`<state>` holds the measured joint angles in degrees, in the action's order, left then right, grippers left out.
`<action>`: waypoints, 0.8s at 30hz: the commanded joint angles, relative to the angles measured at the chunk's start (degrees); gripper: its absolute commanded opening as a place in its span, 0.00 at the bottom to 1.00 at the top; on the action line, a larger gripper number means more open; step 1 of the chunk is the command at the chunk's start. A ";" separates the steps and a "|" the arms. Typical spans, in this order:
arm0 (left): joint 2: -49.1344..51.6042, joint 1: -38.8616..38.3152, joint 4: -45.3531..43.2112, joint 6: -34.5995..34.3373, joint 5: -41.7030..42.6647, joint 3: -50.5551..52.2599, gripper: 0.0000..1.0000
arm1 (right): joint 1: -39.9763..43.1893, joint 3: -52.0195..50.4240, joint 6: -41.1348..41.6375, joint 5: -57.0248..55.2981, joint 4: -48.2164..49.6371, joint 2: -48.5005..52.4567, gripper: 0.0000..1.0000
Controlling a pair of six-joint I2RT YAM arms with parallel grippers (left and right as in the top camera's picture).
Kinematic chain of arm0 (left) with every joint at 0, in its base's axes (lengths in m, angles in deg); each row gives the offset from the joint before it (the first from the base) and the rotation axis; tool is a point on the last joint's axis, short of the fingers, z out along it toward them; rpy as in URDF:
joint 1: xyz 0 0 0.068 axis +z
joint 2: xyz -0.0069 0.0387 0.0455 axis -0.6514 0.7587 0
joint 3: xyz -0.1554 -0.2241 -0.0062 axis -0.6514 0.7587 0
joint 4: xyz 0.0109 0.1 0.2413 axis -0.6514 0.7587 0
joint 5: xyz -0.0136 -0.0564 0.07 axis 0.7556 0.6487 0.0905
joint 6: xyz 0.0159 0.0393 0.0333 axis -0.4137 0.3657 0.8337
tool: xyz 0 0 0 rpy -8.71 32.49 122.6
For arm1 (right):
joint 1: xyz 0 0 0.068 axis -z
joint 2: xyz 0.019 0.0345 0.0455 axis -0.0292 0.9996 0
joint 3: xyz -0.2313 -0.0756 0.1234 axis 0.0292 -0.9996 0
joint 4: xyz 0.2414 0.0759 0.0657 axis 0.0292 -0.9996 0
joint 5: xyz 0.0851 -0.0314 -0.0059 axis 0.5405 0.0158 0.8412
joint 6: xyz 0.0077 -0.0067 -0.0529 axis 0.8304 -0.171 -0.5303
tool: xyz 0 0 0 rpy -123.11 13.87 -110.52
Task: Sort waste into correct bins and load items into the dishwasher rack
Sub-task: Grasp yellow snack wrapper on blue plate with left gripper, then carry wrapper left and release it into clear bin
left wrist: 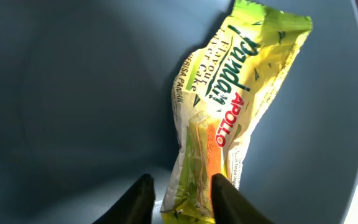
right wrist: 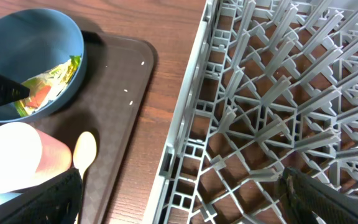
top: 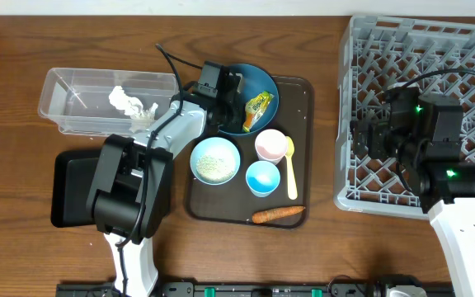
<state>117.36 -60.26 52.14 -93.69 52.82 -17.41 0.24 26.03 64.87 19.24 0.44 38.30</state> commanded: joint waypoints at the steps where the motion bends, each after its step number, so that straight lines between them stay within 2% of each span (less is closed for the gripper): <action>1: 0.81 -0.20 -0.13 0.26 0.68 -0.61 0.25 | -0.37 1.22 -0.61 0.44 -0.09 -0.15 0.99; 4: 0.81 -0.20 -0.20 0.26 0.68 -0.61 0.14 | -0.37 1.22 -0.15 0.46 -0.09 -0.15 0.99; 7: 0.81 -0.20 -0.81 0.26 0.68 -0.61 0.06 | -0.37 1.22 -0.15 0.46 -0.09 -0.15 0.99; 15: -1.33 1.25 -0.68 0.31 0.22 -0.63 0.06 | -0.37 1.22 -0.20 0.44 -0.20 -0.15 0.99; 20: -8.39 5.01 -0.07 0.66 0.00 -0.63 0.06 | -0.37 1.22 -0.20 0.42 -0.42 -0.15 0.99; 24: -15.39 9.25 2.01 2.23 -5.25 -0.63 0.06 | -0.37 1.22 -0.20 0.42 -0.42 -0.15 0.99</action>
<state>108.22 -53.68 53.30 -93.27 51.33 -17.39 0.24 26.03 64.89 19.22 0.07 38.30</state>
